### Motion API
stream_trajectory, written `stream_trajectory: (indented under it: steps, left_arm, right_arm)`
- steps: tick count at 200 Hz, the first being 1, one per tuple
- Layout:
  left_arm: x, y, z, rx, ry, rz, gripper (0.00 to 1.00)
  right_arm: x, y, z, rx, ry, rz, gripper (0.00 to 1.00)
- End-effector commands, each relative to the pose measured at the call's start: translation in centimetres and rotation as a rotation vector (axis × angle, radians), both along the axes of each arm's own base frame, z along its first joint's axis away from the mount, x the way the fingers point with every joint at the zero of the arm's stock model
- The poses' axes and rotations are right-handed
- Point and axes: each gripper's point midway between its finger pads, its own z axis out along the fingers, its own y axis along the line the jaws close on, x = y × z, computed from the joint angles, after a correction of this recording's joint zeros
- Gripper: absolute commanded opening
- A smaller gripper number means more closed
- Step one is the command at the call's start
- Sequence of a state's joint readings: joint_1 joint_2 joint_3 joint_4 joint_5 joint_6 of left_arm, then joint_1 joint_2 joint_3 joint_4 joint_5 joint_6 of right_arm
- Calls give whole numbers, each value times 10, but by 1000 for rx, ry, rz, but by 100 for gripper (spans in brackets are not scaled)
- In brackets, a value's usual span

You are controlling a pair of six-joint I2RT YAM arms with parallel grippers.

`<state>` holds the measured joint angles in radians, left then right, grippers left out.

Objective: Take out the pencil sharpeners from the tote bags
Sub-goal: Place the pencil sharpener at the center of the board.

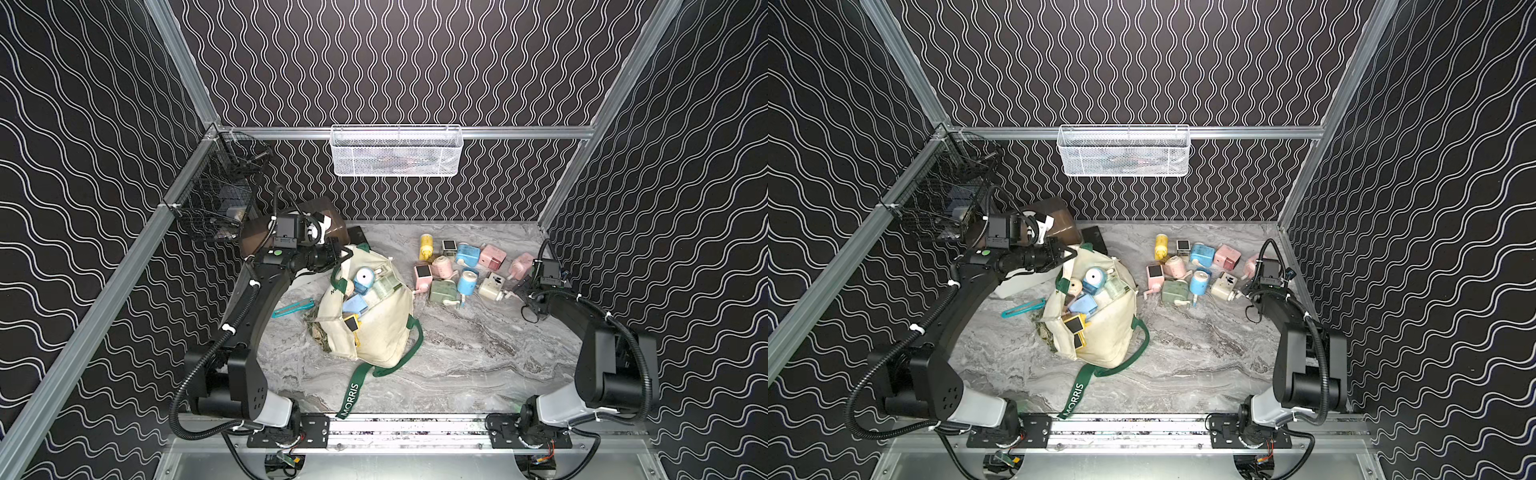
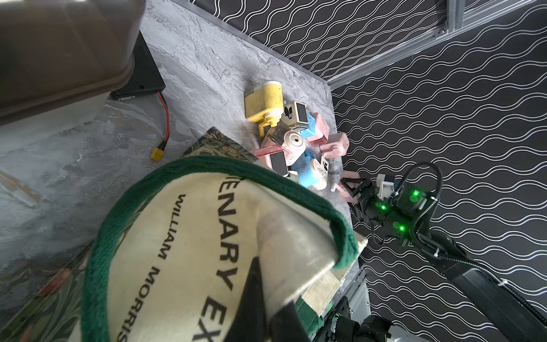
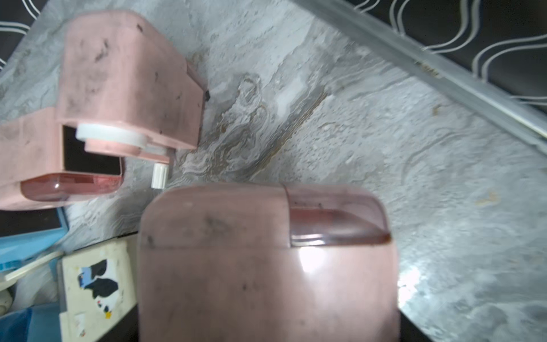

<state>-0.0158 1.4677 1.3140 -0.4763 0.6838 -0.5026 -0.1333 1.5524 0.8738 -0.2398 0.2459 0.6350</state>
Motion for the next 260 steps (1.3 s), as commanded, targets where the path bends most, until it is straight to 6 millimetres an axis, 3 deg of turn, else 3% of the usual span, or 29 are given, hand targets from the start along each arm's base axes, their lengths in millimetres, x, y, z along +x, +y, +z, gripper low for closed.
stream_trajectory:
  steps: [1,53,81,122,161,191,212,227,260]
  left_arm:
    - [7,-6,26,-44,-111,-34,0]
    - [7,-6,26,-40,-112,-32,0]
    - [6,-6,27,-41,-113,-33,0]
    - [6,-6,27,-42,-111,-33,0]
    - [7,-6,26,-42,-111,-32,0]
    - [6,-6,28,-42,-115,-33,0]
    - [7,-6,27,-39,-114,-31,0]
    - [7,-5,27,-37,-115,-30,0]
    - [7,-4,26,-29,-114,-27,0]
  right_arm:
    - [1,-4,-7,3,33,-10,55]
    - [7,4,-30,54,92,25,59]
    - [6,5,-35,67,119,31,70]
    - [7,8,-25,73,97,34,90]
    - [5,9,-7,63,45,23,97]
    - [4,18,31,24,-72,36,97]
    - [4,45,74,-44,-173,123,97]
    - [4,77,109,-74,-278,225,95]
    - [-16,174,180,-8,-561,573,83]
